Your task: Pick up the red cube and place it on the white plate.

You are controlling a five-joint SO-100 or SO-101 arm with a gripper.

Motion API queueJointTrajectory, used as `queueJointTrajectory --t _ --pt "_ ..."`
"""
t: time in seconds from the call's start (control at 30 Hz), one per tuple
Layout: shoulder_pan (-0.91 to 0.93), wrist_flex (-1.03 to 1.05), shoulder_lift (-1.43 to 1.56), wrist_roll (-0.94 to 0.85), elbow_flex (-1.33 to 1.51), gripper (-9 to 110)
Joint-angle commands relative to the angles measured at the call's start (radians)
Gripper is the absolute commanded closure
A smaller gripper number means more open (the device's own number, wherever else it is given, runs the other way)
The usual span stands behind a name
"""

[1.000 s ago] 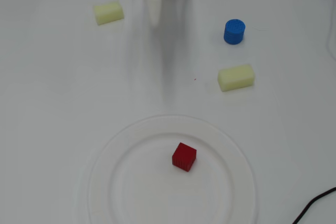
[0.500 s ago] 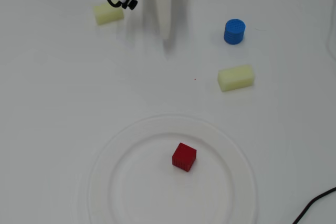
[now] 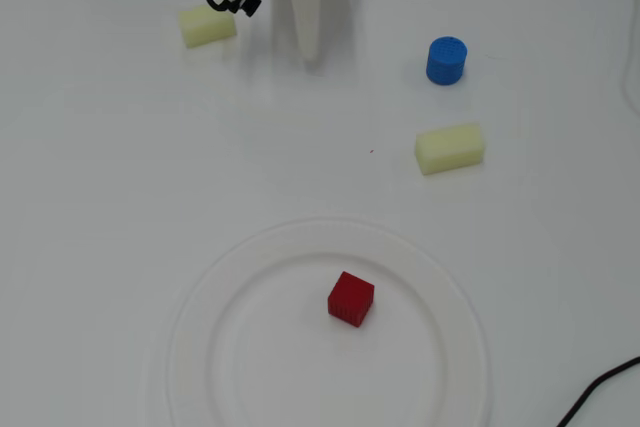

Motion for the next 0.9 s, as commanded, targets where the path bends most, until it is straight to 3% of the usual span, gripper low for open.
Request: queueJointTrajectory --t 0.0,0.87 --pt "-0.009 -0.017 0.008 -0.005 0.011 102" --pt "-0.031 -0.017 0.008 -0.021 0.014 100"
